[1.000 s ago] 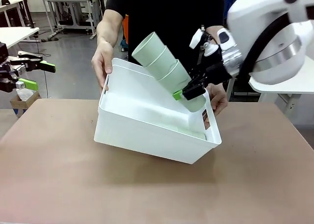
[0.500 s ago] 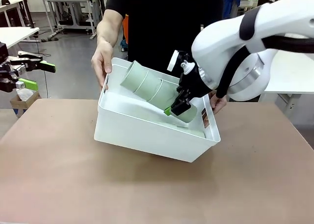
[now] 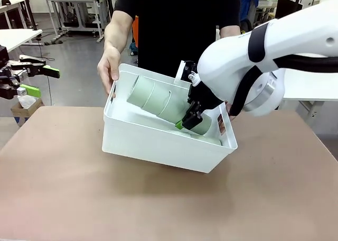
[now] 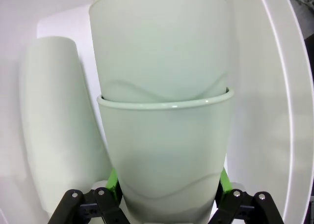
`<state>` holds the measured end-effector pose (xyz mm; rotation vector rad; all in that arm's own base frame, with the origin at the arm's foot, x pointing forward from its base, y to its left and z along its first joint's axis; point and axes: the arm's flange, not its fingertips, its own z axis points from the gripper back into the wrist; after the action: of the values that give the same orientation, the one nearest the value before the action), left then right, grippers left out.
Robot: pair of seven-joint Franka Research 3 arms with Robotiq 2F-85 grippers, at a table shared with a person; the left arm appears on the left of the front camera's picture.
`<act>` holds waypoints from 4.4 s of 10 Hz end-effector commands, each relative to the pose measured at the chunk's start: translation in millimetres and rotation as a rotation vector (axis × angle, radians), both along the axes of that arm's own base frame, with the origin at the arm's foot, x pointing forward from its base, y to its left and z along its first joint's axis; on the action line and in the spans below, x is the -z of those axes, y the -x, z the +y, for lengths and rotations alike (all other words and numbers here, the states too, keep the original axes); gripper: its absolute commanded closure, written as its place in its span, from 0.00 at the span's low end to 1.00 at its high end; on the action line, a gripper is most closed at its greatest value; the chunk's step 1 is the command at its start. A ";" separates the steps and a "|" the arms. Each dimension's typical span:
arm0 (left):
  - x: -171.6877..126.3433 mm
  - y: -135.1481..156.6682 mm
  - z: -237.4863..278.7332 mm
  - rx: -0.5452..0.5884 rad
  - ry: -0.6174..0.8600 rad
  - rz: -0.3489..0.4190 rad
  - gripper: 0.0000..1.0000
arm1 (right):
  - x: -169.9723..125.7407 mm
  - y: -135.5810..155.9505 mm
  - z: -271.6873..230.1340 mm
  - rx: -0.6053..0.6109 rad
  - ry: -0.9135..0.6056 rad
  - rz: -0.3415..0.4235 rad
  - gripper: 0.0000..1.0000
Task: Stack the cups and store them in the basket.
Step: Place the stack of Reusable plastic cups into the Pantry Basket.
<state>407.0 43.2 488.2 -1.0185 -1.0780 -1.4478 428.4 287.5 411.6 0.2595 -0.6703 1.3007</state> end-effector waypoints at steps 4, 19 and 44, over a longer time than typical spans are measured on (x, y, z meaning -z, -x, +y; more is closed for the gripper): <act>-1.9 1.4 -0.8 0.002 0.000 -0.003 0.00 | 7.4 16.5 -12.0 0.055 0.080 -0.046 0.14; -1.9 1.4 -0.8 0.002 0.000 -0.003 0.00 | -107.3 14.4 -103.7 -0.011 -0.265 0.152 0.00; -1.9 1.4 -0.8 0.002 0.000 -0.003 0.00 | -85.4 33.0 -341.8 -0.072 -0.716 0.139 0.00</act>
<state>406.9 43.2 488.6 -1.0177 -1.0785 -1.4483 396.1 -54.6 492.4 0.9695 -0.9984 1.0631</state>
